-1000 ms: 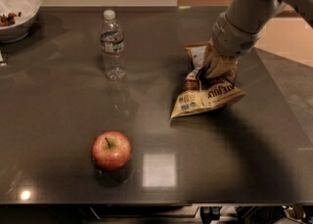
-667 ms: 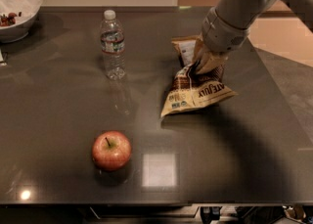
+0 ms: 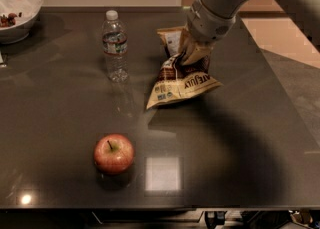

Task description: Move brown chip bag near water bottle

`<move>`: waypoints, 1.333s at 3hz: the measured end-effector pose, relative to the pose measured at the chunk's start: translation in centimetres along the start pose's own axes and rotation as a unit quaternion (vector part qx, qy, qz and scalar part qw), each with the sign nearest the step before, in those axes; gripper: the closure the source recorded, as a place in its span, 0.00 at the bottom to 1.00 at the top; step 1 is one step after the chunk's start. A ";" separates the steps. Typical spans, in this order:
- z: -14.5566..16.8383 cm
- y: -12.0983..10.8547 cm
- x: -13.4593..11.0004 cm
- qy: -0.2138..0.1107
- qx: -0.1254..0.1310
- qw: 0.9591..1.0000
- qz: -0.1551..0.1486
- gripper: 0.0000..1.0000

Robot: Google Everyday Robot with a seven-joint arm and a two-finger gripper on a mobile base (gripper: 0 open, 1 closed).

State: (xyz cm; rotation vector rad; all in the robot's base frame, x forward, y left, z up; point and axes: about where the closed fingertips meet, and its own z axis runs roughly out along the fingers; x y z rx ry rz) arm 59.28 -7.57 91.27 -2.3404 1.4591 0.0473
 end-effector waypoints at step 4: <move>3.4 -6.2 -3.0 -0.044 -0.007 0.997 0.056 0.59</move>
Offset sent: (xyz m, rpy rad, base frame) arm 0.0423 0.0580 -0.0001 0.0676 0.0797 -0.0421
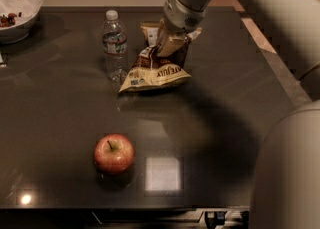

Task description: Move brown chip bag near water bottle

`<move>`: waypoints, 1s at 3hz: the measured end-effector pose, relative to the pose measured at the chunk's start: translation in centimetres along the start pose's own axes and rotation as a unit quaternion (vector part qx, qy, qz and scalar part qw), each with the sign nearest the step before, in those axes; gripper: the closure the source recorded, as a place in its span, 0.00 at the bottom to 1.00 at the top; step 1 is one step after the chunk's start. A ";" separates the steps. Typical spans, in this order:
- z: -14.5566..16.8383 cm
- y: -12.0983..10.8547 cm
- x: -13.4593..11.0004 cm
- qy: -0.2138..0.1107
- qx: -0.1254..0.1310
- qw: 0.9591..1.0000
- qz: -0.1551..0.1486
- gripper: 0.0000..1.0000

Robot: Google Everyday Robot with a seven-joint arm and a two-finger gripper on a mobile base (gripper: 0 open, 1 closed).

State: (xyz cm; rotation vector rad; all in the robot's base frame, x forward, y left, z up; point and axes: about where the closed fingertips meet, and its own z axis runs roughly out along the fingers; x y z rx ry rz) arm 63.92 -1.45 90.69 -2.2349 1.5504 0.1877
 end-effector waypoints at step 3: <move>0.9 -0.4 -0.4 -0.014 0.005 1.000 0.019 0.00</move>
Offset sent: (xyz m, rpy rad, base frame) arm 0.0006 0.0039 -0.0016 0.0260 0.0137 -0.0273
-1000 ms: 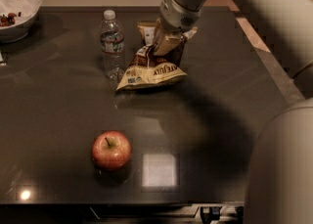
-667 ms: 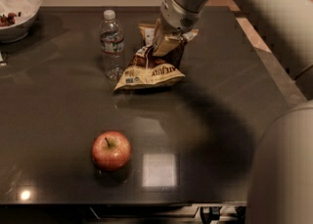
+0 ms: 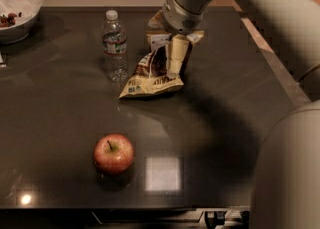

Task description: Move brown chip bag near water bottle

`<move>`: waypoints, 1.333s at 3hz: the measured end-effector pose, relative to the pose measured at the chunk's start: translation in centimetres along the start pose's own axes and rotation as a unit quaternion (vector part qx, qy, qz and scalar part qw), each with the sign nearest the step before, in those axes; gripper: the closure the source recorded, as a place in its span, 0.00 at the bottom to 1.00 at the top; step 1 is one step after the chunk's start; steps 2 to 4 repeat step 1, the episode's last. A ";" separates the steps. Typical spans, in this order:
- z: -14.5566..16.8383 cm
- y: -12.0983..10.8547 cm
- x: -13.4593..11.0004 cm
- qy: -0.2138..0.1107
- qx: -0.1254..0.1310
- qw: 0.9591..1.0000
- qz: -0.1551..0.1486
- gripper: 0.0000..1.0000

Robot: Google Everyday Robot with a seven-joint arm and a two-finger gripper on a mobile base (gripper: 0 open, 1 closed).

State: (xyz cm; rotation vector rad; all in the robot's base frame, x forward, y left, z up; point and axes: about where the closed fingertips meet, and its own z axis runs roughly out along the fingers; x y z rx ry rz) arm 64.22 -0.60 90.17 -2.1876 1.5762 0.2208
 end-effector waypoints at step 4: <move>0.0 0.0 0.0 0.000 0.000 1.000 0.000 0.00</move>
Offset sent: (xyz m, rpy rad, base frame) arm 0.0000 0.0000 0.0000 0.0000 0.0000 0.0000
